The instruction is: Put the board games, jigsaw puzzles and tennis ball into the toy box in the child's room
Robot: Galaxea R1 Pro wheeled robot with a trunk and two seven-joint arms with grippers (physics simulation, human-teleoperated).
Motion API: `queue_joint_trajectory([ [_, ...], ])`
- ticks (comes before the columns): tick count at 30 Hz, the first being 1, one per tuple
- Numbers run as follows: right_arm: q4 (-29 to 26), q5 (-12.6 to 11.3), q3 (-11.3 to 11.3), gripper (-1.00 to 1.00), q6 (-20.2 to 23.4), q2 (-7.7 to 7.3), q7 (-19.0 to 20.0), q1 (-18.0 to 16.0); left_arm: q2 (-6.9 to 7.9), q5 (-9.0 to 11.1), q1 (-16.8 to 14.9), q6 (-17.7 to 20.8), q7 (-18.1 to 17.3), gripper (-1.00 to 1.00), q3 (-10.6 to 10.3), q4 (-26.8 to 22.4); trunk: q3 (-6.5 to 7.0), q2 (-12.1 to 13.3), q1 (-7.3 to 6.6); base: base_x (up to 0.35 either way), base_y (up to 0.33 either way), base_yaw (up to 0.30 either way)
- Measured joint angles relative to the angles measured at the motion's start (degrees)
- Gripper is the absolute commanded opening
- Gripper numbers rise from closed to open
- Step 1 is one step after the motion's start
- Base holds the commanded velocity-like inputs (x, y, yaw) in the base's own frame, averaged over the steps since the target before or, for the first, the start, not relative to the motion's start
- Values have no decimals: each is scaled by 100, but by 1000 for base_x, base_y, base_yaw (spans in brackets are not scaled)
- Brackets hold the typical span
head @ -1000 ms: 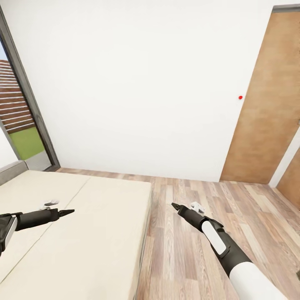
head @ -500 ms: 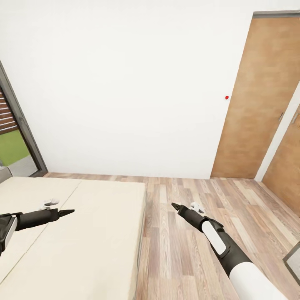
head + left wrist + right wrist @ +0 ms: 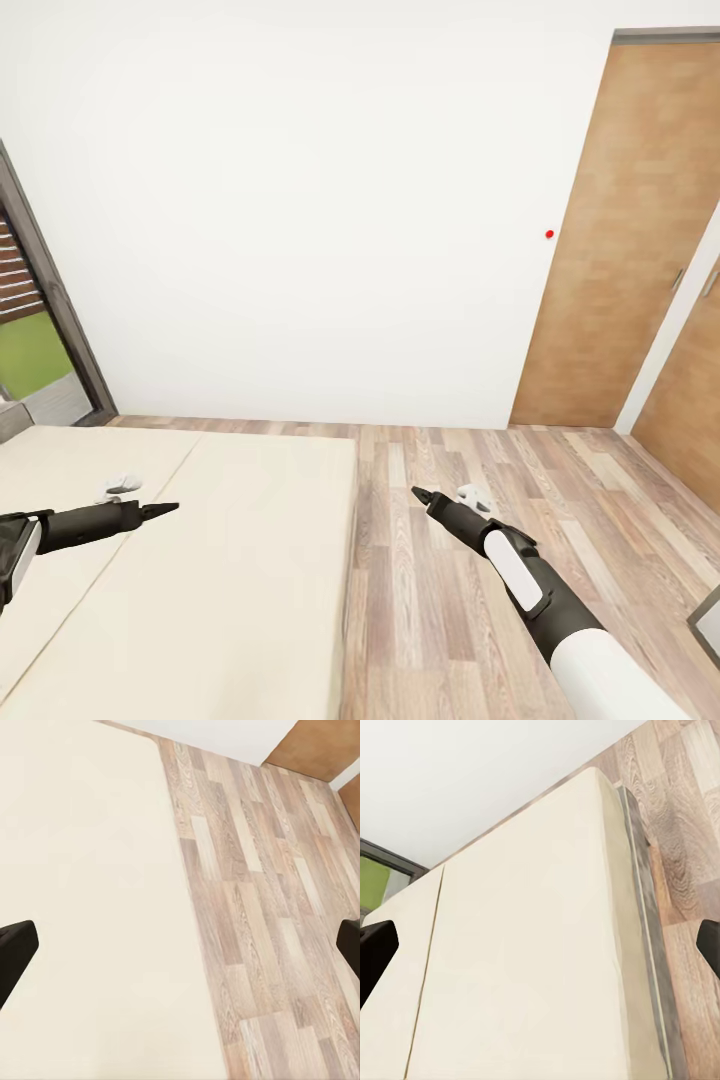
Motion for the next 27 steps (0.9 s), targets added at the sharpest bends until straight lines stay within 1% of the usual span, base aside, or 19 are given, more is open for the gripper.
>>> queue_joint_trajectory([
  [7, 0, 0, 0, 100, 0, -1, 0, -3, 1, 0, 0, 0, 4, 100, 4, -1, 0, 0, 0, -45, 125, 0],
  [18, 0, 0, 0, 100, 0, 2, -5, 0, 1, 0, 0, 0, -1, 100, -2, -1, 0, 0, 0, -19, 37, 0],
  [27, 1, -1, 1, 100, -1, 7, -8, -2, 1, -2, 0, 1, -2, 100, -1, -2, 0, 0, 1, -117, 207, 0],
])
